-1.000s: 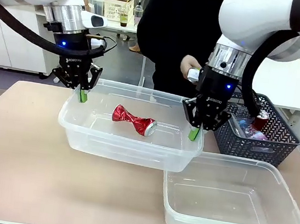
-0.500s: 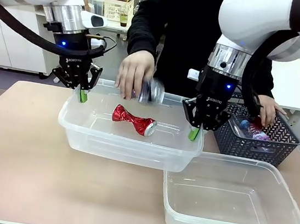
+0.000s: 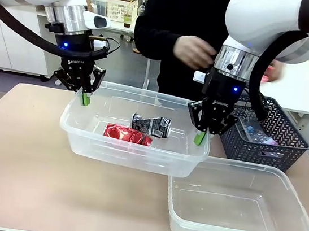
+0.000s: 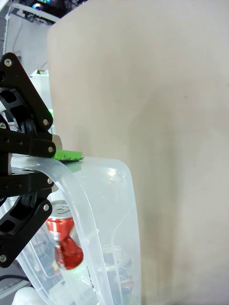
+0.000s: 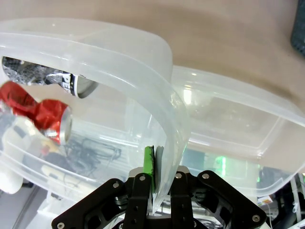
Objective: Sort the waste into each basket.
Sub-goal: Offer the picked Organizing box to the human, then release the Organizing box you were holding, then pick up the Organizing box on the right side of the table and lift it.
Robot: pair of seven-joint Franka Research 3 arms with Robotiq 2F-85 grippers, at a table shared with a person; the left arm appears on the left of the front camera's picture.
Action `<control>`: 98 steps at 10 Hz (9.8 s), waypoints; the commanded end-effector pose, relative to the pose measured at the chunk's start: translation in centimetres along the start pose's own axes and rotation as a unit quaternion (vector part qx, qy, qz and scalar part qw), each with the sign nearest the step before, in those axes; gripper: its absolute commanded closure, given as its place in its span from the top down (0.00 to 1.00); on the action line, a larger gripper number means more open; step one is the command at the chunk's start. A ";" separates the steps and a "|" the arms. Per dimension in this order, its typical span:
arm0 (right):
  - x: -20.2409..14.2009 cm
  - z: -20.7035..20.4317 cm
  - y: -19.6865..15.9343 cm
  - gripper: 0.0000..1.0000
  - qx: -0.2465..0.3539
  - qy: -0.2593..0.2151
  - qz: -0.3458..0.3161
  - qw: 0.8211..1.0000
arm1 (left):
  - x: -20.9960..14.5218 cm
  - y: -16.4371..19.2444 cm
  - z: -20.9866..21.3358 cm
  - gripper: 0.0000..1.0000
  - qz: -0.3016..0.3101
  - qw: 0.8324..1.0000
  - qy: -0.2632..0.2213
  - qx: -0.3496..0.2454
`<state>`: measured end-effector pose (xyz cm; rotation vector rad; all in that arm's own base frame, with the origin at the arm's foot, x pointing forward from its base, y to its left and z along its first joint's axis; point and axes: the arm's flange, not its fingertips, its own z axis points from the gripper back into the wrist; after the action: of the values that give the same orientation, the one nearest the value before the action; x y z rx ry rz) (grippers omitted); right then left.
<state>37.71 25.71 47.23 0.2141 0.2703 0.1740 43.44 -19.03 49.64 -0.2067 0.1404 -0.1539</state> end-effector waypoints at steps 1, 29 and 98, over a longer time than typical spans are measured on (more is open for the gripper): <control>-0.3 0.5 0.2 0.07 0.001 -0.004 0.005 1.000 | 0.1 0.1 0.1 0.04 -0.004 1.000 -0.010 0.005; 14.4 3.1 0.3 0.07 -0.019 0.038 0.016 0.999 | 14.5 -1.1 0.6 0.04 0.047 0.999 0.021 0.003; -7.1 -8.7 -23.1 0.00 -0.115 0.004 -0.115 0.987 | -8.1 -24.8 -20.4 0.15 0.074 0.997 0.002 0.025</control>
<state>32.56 3.99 35.88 -0.0694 0.2933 -0.0093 28.97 -45.26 36.26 -0.1567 0.1795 -0.0162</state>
